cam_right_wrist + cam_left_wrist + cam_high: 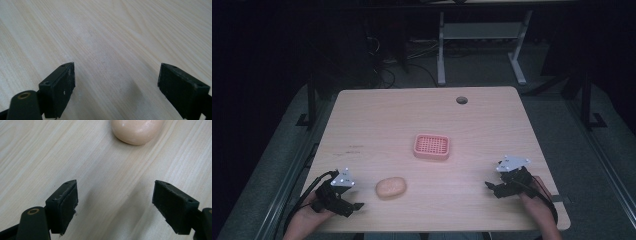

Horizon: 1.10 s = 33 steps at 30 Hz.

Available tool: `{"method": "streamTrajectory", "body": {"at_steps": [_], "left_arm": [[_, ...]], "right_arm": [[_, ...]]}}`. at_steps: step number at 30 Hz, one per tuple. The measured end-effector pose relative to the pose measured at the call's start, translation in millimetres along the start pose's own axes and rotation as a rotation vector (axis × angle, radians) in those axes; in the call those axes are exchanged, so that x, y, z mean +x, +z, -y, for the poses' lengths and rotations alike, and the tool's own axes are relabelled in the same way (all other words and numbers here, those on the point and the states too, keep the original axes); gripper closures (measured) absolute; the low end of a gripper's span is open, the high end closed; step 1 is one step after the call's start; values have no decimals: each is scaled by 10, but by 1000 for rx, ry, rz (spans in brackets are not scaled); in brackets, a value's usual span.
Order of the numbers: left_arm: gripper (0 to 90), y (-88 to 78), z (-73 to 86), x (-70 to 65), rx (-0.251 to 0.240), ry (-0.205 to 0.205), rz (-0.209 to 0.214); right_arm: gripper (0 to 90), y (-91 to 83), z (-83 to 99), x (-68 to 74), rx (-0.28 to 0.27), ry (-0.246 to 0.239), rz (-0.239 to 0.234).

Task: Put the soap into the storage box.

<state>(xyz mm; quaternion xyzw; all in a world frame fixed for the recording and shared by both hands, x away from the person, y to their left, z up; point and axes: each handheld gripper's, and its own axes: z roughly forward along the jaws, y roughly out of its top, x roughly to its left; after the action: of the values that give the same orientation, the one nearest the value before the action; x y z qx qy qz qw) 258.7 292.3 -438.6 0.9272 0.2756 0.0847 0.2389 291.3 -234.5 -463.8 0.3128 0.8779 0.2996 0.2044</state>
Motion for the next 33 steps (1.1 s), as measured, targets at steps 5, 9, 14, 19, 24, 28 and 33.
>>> {"method": "streamTrajectory", "body": {"at_steps": [5,9,14,19,24,28,33], "left_arm": [[204,19,-18,-17,0,8,0],[204,23,-25,-23,9,9,1],[205,37,-41,-32,3,12,2],[206,57,-64,-39,12,17,3],[207,53,-87,-45,12,26,4],[212,53,-119,-55,13,30,3],[213,50,-179,-70,17,48,13]], "right_arm": [[138,4,0,0,0,-2,-1],[138,6,0,0,1,-4,-3],[138,8,-1,2,0,-5,-4],[138,14,-2,-3,-3,-15,-6],[138,10,-2,0,-3,-13,-6],[138,9,-3,4,-2,-14,-6],[138,6,-4,20,3,-5,-10]]}}
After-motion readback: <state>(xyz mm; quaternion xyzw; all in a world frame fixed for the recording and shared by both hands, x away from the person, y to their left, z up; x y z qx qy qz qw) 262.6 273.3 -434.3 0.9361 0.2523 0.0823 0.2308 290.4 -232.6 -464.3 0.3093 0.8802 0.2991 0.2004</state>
